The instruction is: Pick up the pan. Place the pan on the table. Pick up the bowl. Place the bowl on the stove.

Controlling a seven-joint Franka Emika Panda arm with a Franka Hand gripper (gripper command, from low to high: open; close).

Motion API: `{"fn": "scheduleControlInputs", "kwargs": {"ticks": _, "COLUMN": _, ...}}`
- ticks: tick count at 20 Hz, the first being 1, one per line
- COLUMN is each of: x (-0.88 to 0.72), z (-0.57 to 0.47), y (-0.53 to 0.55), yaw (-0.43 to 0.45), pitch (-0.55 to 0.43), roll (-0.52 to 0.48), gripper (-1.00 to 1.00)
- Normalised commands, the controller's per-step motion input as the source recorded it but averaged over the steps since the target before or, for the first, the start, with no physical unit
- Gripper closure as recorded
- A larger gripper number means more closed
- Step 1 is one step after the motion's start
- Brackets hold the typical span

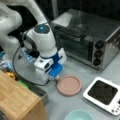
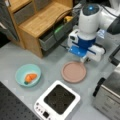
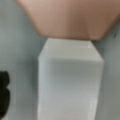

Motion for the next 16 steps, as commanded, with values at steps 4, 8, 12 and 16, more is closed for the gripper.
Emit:
{"fn": "scheduleControlInputs", "kwargs": {"ticks": 4, "x": 0.14, "z": 0.02, "y": 0.02, "yaw": 0.055, "pitch": 0.028, "roll": -0.097, "gripper": -1.00}}
{"fn": "scheduleControlInputs", "kwargs": {"ticks": 8, "x": 0.14, "z": 0.04, "y": 0.03, "yaw": 0.054, "pitch": 0.024, "roll": -0.095, "gripper": -1.00}}
{"fn": "scheduleControlInputs", "kwargs": {"ticks": 12, "x": 0.15, "z": 0.05, "y": 0.03, "yaw": 0.046, "pitch": 0.028, "roll": -0.090, "gripper": -1.00}}
{"fn": "scheduleControlInputs", "kwargs": {"ticks": 16, "x": 0.15, "z": 0.07, "y": 0.04, "yaw": 0.043, "pitch": 0.045, "roll": -0.089, "gripper": -1.00}}
